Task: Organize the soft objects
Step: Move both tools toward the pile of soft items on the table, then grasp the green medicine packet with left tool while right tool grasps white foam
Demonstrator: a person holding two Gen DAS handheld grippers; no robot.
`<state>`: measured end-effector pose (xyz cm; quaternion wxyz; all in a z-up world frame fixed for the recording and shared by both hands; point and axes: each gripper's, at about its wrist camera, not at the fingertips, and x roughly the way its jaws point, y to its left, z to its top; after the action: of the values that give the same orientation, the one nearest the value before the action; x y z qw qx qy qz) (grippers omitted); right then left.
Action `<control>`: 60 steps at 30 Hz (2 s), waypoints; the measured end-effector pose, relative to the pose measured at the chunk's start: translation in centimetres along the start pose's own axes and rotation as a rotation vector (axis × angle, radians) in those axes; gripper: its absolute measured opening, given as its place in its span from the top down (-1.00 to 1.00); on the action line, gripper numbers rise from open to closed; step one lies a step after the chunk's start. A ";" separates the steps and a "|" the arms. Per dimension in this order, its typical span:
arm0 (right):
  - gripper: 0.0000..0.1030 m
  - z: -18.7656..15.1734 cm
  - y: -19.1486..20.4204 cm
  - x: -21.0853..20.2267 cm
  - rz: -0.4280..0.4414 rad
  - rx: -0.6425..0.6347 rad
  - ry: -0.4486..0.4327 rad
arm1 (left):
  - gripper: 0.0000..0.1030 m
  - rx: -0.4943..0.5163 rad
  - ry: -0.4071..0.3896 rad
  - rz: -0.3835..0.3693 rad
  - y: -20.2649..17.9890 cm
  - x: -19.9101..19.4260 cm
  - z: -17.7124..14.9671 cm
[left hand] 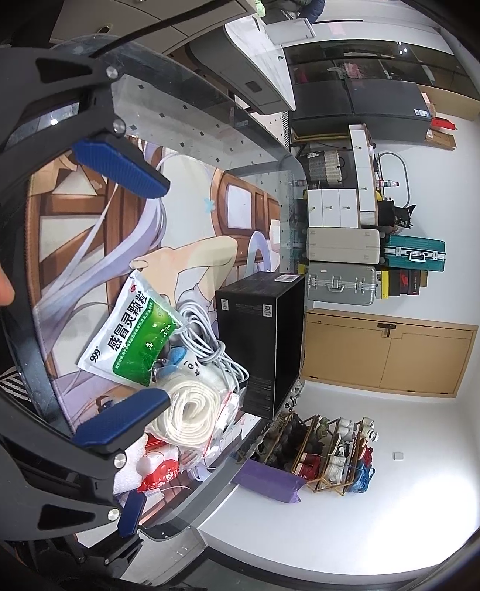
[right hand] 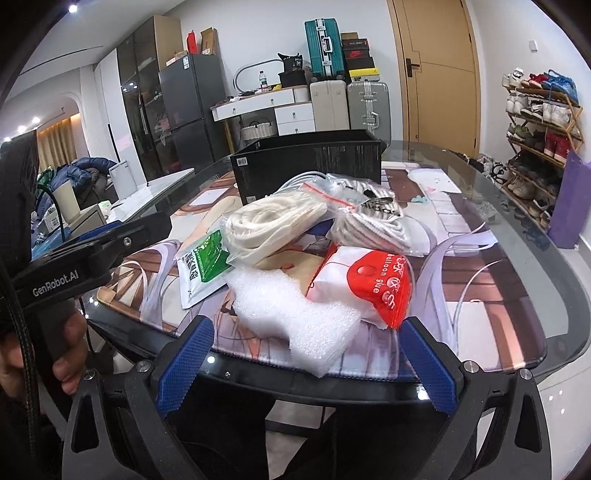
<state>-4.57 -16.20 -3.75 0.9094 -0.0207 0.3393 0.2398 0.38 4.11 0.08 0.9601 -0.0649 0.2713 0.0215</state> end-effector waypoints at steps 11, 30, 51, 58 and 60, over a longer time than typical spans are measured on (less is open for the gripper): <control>-0.96 -0.6 0.0 -1.4 -0.002 0.002 -0.013 | -1.00 -0.008 0.015 0.010 0.5 0.5 -0.2; -0.45 0.4 1.0 1.6 0.005 -0.055 0.003 | -1.00 -0.014 0.031 0.020 0.9 1.2 -0.4; -0.33 0.4 -1.3 -3.1 0.098 -0.058 -0.095 | -1.00 0.121 0.185 -0.036 -1.4 4.3 -0.5; -0.33 -0.1 -0.9 -3.5 0.105 -0.065 -0.077 | -1.00 0.196 0.267 -0.065 -2.9 6.4 -0.5; -0.33 0.0 -0.8 -3.5 0.111 -0.068 -0.081 | -1.00 0.181 0.279 -0.072 -2.8 6.8 -0.3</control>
<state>-6.49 -18.38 -1.62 0.9063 -0.0231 0.2946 0.3021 6.21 1.36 -3.44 0.9150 0.0099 0.4005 -0.0465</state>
